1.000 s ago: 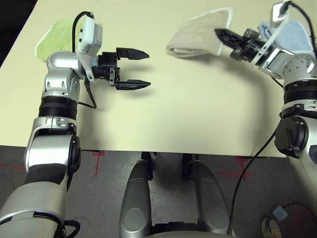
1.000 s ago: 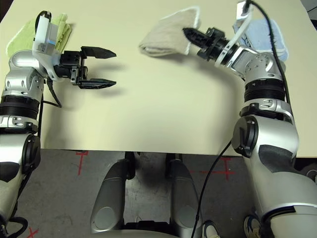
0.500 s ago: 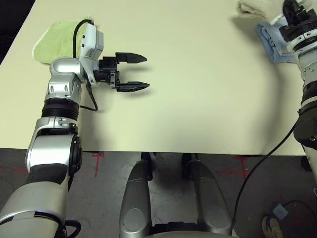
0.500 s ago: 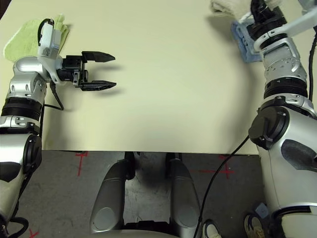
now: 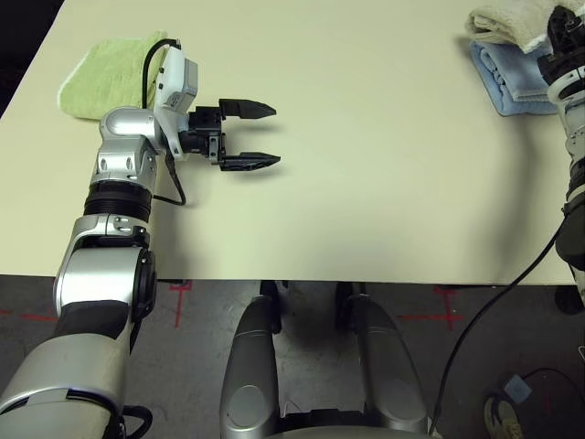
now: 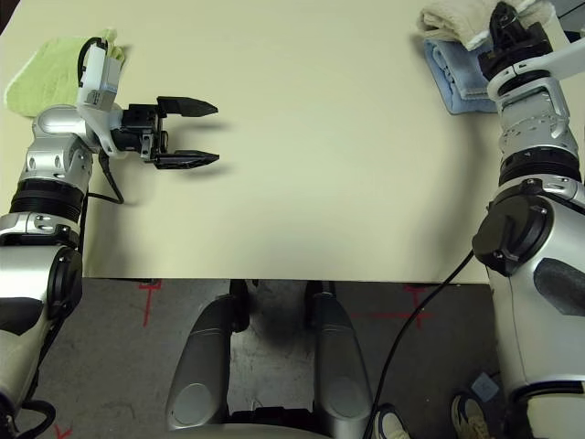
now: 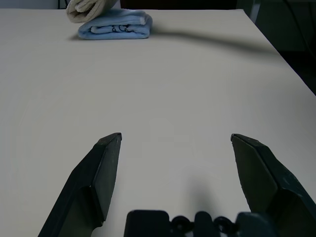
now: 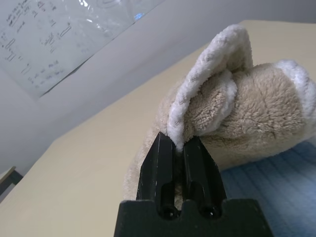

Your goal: Fold the towel and set it aside.

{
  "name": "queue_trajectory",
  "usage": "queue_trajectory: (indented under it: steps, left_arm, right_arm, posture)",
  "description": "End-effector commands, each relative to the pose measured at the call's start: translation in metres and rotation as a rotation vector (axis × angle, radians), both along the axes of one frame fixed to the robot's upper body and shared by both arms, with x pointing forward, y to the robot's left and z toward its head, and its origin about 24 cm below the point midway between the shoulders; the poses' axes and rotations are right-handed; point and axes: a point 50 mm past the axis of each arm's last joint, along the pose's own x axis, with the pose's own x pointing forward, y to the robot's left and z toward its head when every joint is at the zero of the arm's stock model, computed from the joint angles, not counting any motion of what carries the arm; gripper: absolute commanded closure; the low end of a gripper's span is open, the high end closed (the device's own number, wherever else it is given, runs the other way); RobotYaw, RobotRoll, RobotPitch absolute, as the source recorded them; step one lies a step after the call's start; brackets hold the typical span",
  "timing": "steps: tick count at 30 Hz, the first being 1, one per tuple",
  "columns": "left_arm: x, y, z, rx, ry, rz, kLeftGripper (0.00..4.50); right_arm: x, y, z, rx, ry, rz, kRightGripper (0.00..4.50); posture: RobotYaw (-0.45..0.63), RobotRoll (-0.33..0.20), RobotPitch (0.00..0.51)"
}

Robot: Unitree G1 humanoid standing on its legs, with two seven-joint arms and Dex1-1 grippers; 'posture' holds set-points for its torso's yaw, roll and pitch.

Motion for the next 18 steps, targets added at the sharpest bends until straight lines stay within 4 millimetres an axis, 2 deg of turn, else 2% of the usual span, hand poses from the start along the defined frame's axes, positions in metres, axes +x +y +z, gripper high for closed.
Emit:
queue_trajectory:
  steps: [1,5,14,18]
  left_arm:
    - [-0.001,0.001,0.0,0.024,0.001,-0.007,0.0]
    - [-0.001,0.0,0.0,0.022,0.0,-0.009,0.0]
    - [-0.002,0.0,0.0,0.024,0.004,-0.015,0.0]
    - [-0.002,0.0,-0.001,0.027,0.006,-0.016,0.0]
  right_arm:
    - [-0.008,-0.014,0.002,0.002,-0.02,-0.042,4.47]
    - [-0.01,-0.018,0.002,0.002,-0.009,-0.056,4.47]
    - [-0.004,-0.013,-0.029,0.02,0.125,0.001,4.47]
    - [-0.005,-0.013,-0.034,0.053,0.142,0.046,4.47]
  posture:
    - [-0.06,0.0,0.352]
    - [-0.06,0.0,0.35]
    - [-0.05,0.0,0.354]
    - [-0.06,0.0,0.348]
